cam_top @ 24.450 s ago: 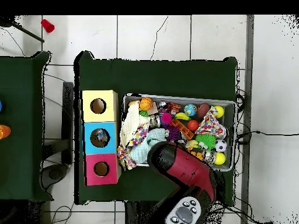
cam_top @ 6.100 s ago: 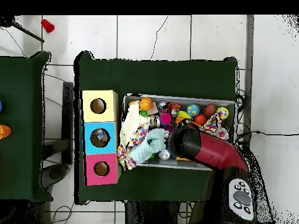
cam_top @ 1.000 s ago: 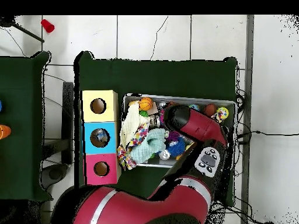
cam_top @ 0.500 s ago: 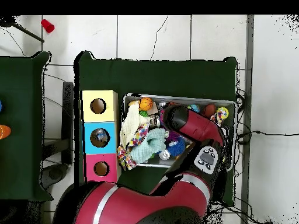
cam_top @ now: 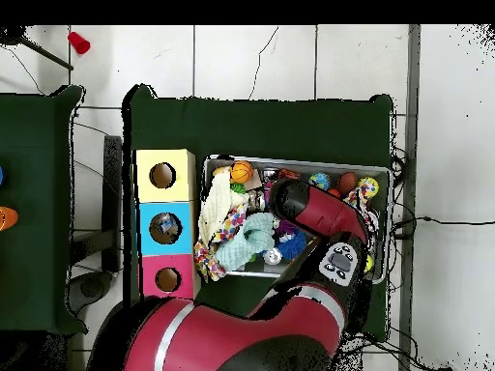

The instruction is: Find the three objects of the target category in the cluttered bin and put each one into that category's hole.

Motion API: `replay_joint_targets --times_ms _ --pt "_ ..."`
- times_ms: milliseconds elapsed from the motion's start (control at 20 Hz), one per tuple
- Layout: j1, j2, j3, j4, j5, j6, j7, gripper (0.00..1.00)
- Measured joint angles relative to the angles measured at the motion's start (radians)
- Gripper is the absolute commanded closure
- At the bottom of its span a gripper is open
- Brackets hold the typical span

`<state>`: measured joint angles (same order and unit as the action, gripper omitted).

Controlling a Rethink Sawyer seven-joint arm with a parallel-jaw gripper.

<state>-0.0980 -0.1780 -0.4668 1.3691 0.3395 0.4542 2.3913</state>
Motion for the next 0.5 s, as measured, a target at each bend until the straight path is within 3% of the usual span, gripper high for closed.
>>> replay_joint_targets --times_ms 500 --pt "0.029 -0.046 0.0 0.029 -0.001 0.051 0.0 0.0"
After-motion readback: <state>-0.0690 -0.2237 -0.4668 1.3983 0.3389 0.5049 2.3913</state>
